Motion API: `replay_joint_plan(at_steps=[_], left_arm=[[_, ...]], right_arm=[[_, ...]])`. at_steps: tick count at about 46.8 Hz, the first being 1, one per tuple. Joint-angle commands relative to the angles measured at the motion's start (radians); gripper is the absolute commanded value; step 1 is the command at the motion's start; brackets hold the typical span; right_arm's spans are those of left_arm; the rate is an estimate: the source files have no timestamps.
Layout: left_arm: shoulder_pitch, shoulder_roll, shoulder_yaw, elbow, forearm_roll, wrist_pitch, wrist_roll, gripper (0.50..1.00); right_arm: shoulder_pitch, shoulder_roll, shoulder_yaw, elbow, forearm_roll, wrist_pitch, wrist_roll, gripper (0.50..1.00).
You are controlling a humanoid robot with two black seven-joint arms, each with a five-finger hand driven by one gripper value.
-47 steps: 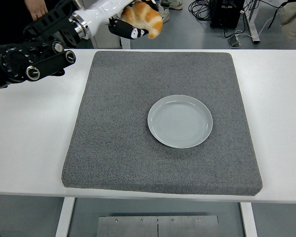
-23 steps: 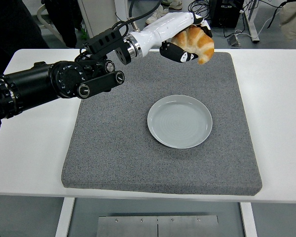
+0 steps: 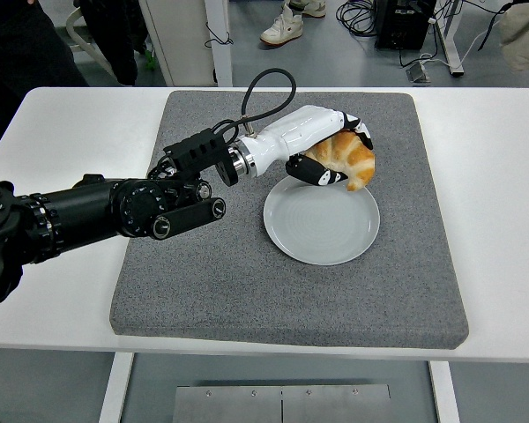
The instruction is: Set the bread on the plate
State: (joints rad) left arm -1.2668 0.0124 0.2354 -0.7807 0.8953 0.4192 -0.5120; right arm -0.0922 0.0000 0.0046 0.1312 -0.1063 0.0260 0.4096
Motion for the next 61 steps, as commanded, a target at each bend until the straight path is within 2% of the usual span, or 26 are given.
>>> replay_joint_plan(at_steps=[1, 24, 32, 42, 61], left_arm=[[0.024, -0.006, 0.002, 0.001, 0.002, 0.006, -0.003, 0.5], [0.104, -0.012, 0.044, 0.001, 0.002, 0.046, -0.034, 0.5], [0.122, -0.012, 0.09, 0.001, 0.002, 0.076, -0.045, 0.5], [0.156, -0.012, 0.09, 0.031, 0.002, 0.078, -0.052, 0.5], [0.164, -0.012, 0.088, 0.044, 0.001, 0.078, -0.066, 0.5]], right_arm=[[0.0, 0.0, 0.0, 0.001, 0.0, 0.0, 0.0, 1.0], [-0.004, 0.0, 0.002, -0.001, 0.0, 0.0, 0.0, 1.0], [-0.004, 0.0, 0.002, 0.001, 0.0, 0.0, 0.0, 1.0], [-0.003, 0.0, 0.002, -0.001, 0.0, 0.0, 0.0, 1.0], [-0.003, 0.0, 0.002, -0.001, 0.0, 0.0, 0.0, 1.0]])
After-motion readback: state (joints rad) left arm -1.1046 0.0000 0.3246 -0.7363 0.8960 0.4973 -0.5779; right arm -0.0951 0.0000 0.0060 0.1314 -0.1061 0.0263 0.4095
